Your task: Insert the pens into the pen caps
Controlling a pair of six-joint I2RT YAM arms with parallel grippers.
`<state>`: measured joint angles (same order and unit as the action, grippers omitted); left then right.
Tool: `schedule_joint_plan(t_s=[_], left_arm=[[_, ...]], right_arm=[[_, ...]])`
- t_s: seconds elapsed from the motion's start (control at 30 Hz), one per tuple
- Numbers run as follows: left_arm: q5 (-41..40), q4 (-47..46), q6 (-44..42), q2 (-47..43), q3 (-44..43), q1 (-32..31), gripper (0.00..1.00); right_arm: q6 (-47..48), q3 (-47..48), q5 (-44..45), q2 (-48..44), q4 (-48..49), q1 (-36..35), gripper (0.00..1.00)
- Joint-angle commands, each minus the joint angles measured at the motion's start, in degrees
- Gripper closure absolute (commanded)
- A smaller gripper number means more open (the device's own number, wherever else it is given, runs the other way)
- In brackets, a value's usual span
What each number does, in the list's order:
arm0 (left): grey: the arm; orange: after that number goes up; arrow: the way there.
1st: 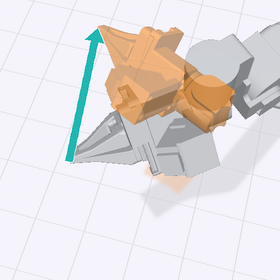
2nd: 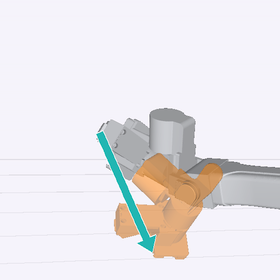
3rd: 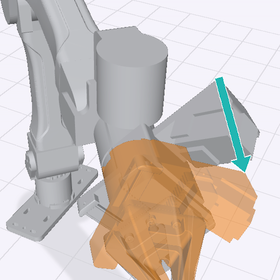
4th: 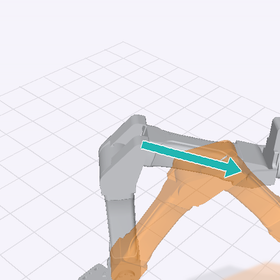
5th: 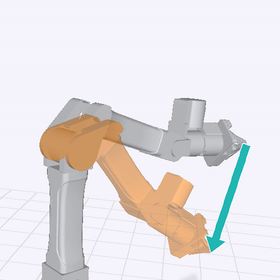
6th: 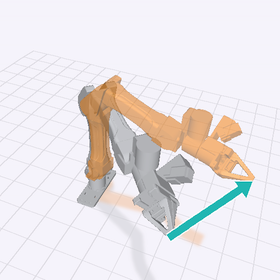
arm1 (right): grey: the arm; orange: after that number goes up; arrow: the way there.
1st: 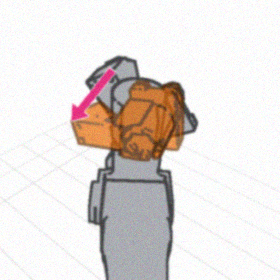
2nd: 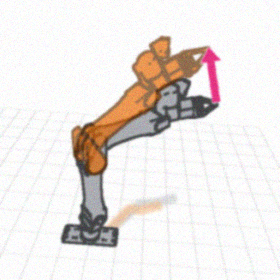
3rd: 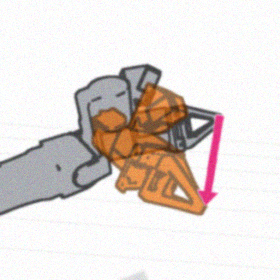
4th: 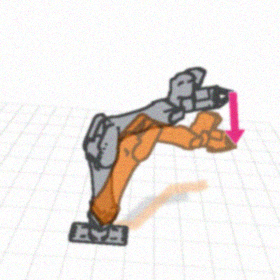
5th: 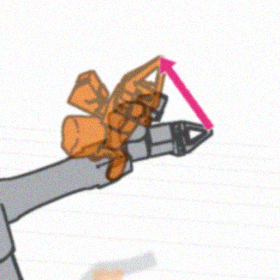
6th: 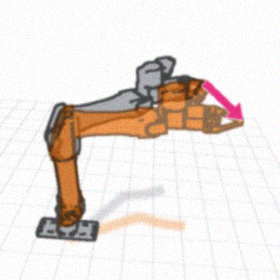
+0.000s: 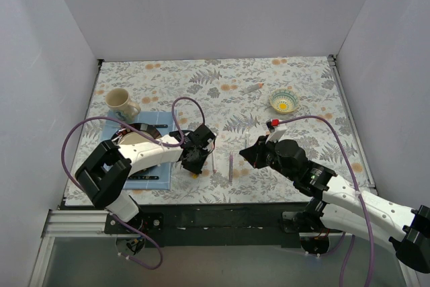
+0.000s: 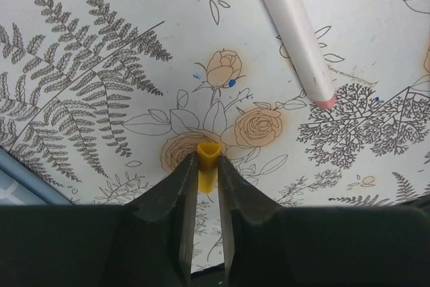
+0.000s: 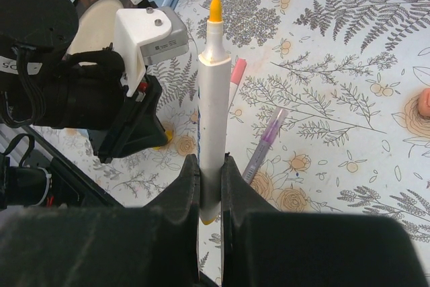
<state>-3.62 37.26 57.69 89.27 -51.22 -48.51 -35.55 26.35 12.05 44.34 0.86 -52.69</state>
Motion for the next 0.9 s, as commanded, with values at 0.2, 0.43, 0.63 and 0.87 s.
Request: schedule_joint_plan(t_s=[0.2, 0.43, 0.63, 0.87], left_arm=[[-1.8, -1.5, -11.2, 0.9, 1.6, -1.8, 0.87], [-3.6, -8.7, -35.9, -3.7, 2.9, -5.4, 1.0], [-2.3, -20.5, -68.4, -7.8, 11.9, -3.4, 1.0], [10.1, -16.2, -79.9, -3.7, 9.0, 0.8, 1.0]], right_arm=[[0.2, 0.4, 2.7, -3.6, -0.4, 0.0, 0.99], [0.2, 1.4, 3.6, -5.0, -2.6, 0.0, 0.99], [0.1, 1.8, 5.7, -7.4, -4.5, 0.0, 0.99], [1.0, 2.9, 9.7, -11.7, -8.3, 0.0, 0.99]])
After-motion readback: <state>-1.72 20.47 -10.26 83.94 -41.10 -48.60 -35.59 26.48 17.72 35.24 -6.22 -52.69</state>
